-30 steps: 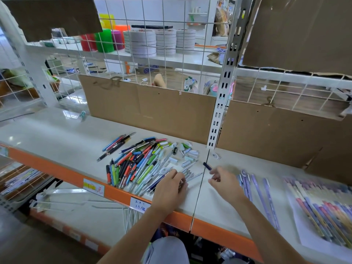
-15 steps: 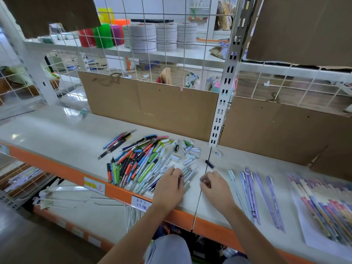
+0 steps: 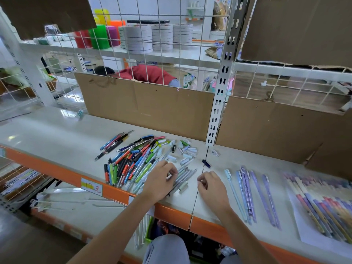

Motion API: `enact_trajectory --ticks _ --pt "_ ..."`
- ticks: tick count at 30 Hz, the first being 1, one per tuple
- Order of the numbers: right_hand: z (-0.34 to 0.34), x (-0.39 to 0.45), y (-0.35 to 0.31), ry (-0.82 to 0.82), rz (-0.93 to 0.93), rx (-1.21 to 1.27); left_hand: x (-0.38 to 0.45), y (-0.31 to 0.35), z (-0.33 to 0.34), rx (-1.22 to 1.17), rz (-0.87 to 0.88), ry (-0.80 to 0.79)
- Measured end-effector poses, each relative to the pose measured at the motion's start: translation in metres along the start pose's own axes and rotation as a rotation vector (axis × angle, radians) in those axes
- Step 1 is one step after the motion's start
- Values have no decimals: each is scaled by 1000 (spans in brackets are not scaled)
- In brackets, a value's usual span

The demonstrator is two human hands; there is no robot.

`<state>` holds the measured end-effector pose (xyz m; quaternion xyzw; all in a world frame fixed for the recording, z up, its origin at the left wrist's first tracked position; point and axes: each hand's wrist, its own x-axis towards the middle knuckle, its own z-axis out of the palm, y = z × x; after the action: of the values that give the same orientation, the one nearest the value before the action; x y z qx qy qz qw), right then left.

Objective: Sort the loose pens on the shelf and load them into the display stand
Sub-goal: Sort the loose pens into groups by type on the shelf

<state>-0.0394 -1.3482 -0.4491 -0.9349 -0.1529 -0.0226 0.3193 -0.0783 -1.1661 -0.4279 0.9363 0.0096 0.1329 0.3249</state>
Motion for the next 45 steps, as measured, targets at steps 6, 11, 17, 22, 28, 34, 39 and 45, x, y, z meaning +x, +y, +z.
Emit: enact_trajectory --ticks 6,11,17,22,28,34,39,45 --pt "2 1 2 10 -2 3 -12 1 11 51 55 -22" --pt "2 0 2 8 1 8 -14 0 12 86 85 -3" --pt "2 0 2 17 -4 4 -15 1 11 128 111 -20" --pt "3 0 2 19 -2 11 -16 1 11 124 115 -24" --pt "3 -1 2 21 -2 9 -16 2 10 129 101 -29" --pt "1 0 0 -16 -1 -15 -16 -1 12 153 55 -1" --pt "-9 24 -12 -73 12 -56 -15 -2 14 125 -73 83" --pt "-2 71 -35 -143 -107 -101 -16 1 14 104 -66 108"
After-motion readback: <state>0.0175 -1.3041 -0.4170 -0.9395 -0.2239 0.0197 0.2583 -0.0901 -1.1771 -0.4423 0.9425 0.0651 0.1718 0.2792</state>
